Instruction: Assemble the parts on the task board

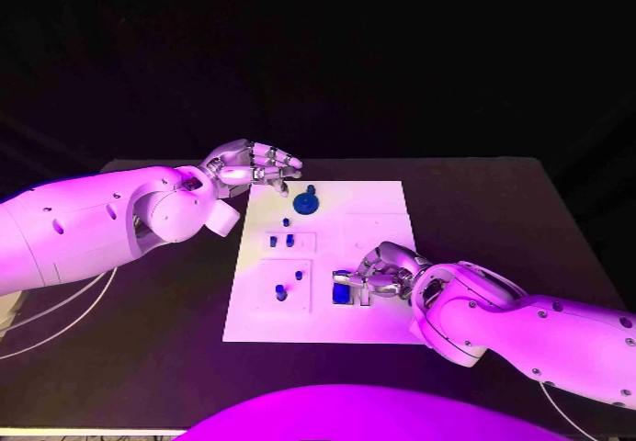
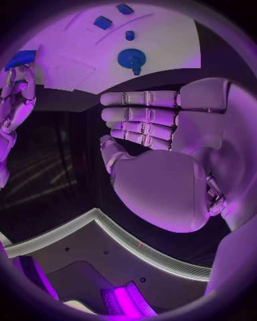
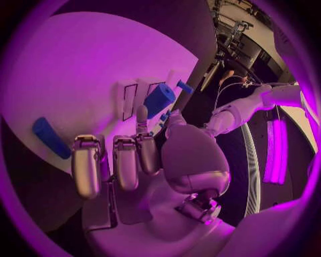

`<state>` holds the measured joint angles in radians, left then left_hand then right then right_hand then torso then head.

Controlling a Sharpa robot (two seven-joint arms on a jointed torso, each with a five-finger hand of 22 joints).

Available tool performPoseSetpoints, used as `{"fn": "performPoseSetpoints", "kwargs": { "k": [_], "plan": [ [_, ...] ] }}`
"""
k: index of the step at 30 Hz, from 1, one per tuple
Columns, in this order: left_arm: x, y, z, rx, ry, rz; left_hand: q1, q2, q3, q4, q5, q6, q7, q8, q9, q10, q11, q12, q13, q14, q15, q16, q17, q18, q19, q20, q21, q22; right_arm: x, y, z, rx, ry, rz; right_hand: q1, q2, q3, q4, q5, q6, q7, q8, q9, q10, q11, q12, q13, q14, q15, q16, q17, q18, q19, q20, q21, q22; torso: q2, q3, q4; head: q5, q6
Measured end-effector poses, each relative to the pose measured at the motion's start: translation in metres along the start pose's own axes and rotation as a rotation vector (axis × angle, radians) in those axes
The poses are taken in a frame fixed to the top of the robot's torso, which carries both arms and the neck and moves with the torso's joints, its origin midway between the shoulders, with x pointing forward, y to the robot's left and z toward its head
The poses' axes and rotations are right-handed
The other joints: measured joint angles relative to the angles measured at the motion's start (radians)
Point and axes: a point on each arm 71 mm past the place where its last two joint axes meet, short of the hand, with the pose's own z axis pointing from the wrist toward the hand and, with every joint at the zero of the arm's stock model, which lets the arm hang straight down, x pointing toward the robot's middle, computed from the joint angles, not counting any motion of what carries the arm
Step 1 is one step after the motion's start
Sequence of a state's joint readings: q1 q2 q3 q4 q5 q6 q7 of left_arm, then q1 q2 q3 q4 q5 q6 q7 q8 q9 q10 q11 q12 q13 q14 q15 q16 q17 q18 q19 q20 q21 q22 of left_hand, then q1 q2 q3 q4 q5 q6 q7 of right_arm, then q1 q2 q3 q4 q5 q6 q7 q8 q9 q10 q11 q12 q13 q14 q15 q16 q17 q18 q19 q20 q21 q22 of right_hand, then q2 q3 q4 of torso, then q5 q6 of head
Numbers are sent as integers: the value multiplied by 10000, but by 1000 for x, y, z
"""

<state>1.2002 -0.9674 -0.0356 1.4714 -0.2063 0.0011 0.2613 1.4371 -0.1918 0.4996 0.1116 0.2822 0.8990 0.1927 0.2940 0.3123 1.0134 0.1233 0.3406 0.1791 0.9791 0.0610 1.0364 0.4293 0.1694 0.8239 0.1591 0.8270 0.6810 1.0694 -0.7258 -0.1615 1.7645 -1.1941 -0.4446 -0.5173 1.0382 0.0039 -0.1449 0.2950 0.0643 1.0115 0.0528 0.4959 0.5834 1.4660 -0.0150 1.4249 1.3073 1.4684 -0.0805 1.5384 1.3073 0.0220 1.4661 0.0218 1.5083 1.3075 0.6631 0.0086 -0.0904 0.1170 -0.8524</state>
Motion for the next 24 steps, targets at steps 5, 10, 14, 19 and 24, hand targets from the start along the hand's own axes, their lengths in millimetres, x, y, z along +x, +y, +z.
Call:
{"fn": "performPoseSetpoints", "kwargs": {
  "k": [5,10,14,19,24],
  "plan": [
    [-1,0,0,-12,-12,6,0,0,0,0,0,0,0,0,0,0,0,0,0,0,0,0,0,0,0,0,0,0,-1,0,-1,-44,-8,12,0,0,-26,-26,0,-68,-5,-1,0,0,0,0,0,0,0,0,8,1,0,0,-43,0,-1,3,0,6,-12],
    [-1,0,0,-19,-13,8,0,0,0,0,0,0,0,0,0,0,0,0,0,0,0,0,-1,0,0,0,0,1,-2,-2,-3,-73,-20,26,103,97,-143,-55,0,-68,-5,-1,-1,-1,0,0,0,0,0,0,8,0,0,0,-43,-1,-1,4,-4,12,-29],
    [-1,0,0,-23,-13,10,0,0,0,0,0,0,0,0,0,0,0,0,0,0,0,0,-1,0,0,0,0,1,-2,-4,-6,-103,-17,33,1229,129,-319,-153,-1,-135,-8,73,-12,-1,0,0,2,0,0,0,7,1,0,0,-43,-2,0,9,-4,13,-38],
    [-1,0,-1,-32,-26,16,0,0,0,0,0,0,0,0,0,0,0,0,0,0,0,0,-1,0,0,0,0,1,-2,-5,-11,-210,44,-14,1772,-133,-359,-137,-1,-135,-8,73,-27,-1,0,0,3,0,0,0,7,0,0,0,-43,-2,0,15,-3,21,-53],
    [-2,1,-1,-44,-36,21,0,0,0,0,0,0,0,0,0,0,0,0,0,0,0,0,-2,0,0,0,0,1,-1,-5,-17,-406,131,-29,1809,-148,-358,-138,-1,-135,-8,112,-27,-1,0,0,3,0,0,0,6,1,0,0,0,-2,1,13,-5,35,-77]
  ]
}}
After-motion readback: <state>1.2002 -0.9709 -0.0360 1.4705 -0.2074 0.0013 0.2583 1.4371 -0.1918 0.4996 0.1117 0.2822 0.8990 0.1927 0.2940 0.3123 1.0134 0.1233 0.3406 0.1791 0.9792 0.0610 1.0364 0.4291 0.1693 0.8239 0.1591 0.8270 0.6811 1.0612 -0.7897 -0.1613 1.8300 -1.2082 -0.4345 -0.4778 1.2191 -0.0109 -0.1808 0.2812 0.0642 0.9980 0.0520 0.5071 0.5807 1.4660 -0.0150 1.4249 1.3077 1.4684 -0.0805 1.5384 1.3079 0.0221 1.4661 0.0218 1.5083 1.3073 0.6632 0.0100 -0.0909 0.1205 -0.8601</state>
